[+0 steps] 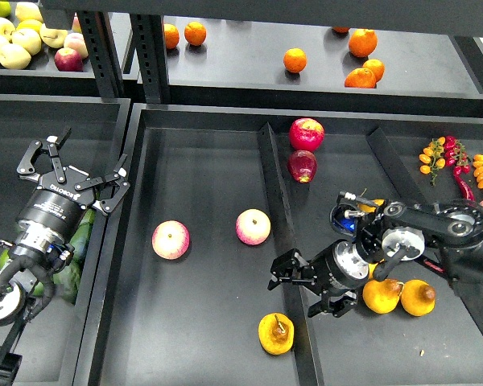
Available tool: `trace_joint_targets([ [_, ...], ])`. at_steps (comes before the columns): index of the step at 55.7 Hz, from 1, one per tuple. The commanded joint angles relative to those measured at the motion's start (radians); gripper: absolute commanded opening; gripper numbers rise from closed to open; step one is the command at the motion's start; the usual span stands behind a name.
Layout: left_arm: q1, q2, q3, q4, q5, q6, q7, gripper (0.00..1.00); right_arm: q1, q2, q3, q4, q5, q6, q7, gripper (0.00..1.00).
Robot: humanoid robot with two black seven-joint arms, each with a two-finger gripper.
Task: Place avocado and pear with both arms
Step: 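Lower the right gripper onto the orange pear near the divider and grasp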
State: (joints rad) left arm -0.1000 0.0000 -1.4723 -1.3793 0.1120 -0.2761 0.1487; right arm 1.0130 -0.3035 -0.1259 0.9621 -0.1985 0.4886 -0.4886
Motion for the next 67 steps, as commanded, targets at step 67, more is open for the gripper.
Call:
trace_joint_targets([
  [67,0.014,0.000,0.017,-0.004,0.002,0.000,-0.003,1.00,-0.123,0.136,0.037,-0.232,-0.055,0.000,0.000,0.99],
])
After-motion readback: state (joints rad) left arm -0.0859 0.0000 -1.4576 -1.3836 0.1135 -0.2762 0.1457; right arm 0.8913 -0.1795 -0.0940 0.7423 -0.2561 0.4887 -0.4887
